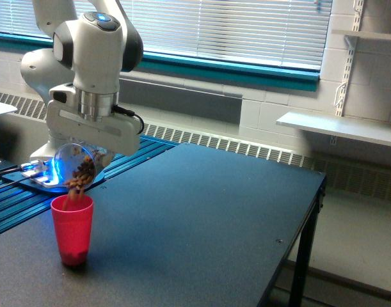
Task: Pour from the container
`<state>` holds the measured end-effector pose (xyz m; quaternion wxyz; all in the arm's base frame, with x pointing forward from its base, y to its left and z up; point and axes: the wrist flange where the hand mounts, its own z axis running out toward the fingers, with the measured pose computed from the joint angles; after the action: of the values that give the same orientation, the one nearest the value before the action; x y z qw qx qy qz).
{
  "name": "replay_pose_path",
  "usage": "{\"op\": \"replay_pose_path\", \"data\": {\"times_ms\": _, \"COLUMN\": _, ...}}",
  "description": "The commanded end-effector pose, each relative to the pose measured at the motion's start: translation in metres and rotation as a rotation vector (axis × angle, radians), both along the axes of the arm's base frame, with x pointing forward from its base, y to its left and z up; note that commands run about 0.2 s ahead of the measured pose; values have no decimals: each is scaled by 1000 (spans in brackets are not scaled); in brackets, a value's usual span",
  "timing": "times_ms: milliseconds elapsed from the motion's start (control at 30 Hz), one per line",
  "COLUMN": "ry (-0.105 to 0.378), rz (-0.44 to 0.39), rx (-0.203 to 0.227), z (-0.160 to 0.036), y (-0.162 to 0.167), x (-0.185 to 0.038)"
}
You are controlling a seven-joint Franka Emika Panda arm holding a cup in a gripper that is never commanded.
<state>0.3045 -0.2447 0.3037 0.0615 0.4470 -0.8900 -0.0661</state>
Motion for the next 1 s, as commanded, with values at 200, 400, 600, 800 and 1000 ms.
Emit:
{"op": "replay_pose_path", "data": {"times_ms": 200, "ry": 32, "rz": -14, "rx": 3, "z": -1, "y": -3, "x": 1}}
{"op": "replay_pose_path", "data": {"times_ms": 400, "ry": 54, "rz": -14, "rx": 8, "z": -3, "y": -4, "x": 1}}
{"op": "replay_pose_path", "data": {"times_ms": 600, "ry": 64, "rz": -11, "rx": 11, "z": -4, "y": -4, "x": 2}}
{"op": "replay_pose_path", "data": {"times_ms": 800, "ry": 66, "rz": -8, "rx": 13, "z": -4, "y": -5, "x": 5}}
{"op": "replay_pose_path", "data": {"times_ms": 1000, "ry": 87, "rz": -3, "rx": 18, "z": -5, "y": -5, "x": 6}}
